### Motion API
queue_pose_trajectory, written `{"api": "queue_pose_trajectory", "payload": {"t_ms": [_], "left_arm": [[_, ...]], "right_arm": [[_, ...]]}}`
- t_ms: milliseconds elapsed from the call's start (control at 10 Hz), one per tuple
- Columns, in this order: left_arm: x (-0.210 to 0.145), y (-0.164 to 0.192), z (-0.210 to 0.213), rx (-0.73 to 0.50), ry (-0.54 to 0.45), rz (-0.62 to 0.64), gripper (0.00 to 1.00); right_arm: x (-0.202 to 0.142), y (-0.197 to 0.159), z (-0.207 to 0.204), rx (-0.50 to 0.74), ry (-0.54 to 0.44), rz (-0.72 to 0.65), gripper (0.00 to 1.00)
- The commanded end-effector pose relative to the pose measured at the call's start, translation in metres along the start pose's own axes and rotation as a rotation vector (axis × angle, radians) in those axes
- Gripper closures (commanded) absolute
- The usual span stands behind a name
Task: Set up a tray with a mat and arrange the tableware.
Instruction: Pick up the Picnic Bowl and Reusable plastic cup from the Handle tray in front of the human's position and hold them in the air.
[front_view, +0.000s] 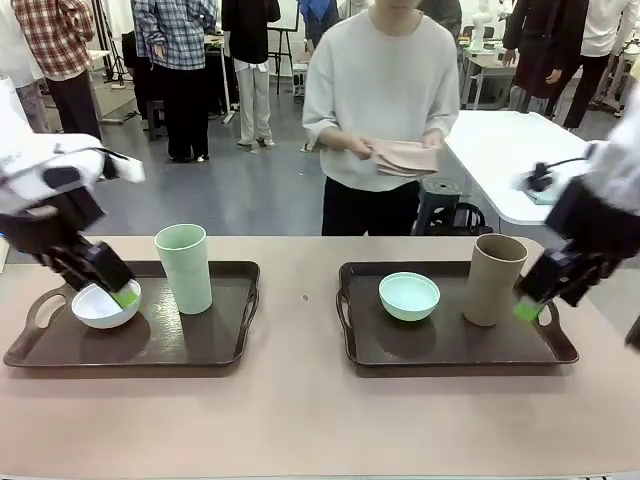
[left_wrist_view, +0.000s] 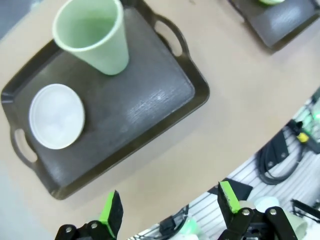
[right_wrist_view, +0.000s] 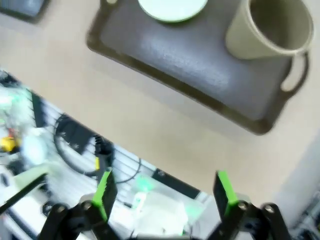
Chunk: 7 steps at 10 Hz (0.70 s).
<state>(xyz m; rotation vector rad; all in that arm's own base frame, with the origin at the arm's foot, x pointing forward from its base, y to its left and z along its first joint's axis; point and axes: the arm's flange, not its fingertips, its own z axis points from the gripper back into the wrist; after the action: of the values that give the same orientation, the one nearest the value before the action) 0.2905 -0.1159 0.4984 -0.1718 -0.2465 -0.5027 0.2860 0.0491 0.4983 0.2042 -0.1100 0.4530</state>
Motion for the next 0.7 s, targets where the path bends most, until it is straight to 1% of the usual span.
{"api": "queue_pose_trajectory", "payload": {"t_ms": [0,100,200,300,500,600], "left_arm": [[-0.019,0.049,0.006,-0.226,-0.062,0.052,0.00],[-0.021,0.068,0.005,-0.329,-0.115,0.069,0.00],[-0.025,0.088,0.003,-0.441,-0.164,0.099,0.00],[-0.032,0.112,0.007,-0.554,-0.216,0.132,0.00],[-0.049,0.142,0.005,-0.689,-0.295,0.207,0.00],[-0.060,0.156,0.007,-0.737,-0.346,0.238,0.00]], "right_arm": [[-0.012,-0.055,0.021,0.258,-0.076,-0.109,0.00],[-0.021,-0.082,0.023,0.358,-0.118,-0.146,0.00],[-0.030,-0.105,0.024,0.451,-0.179,-0.181,0.00],[-0.041,-0.126,0.027,0.555,-0.267,-0.226,0.00],[-0.065,-0.165,0.025,0.682,-0.385,-0.319,0.00],[-0.076,-0.181,0.023,0.719,-0.419,-0.355,0.00]]}}
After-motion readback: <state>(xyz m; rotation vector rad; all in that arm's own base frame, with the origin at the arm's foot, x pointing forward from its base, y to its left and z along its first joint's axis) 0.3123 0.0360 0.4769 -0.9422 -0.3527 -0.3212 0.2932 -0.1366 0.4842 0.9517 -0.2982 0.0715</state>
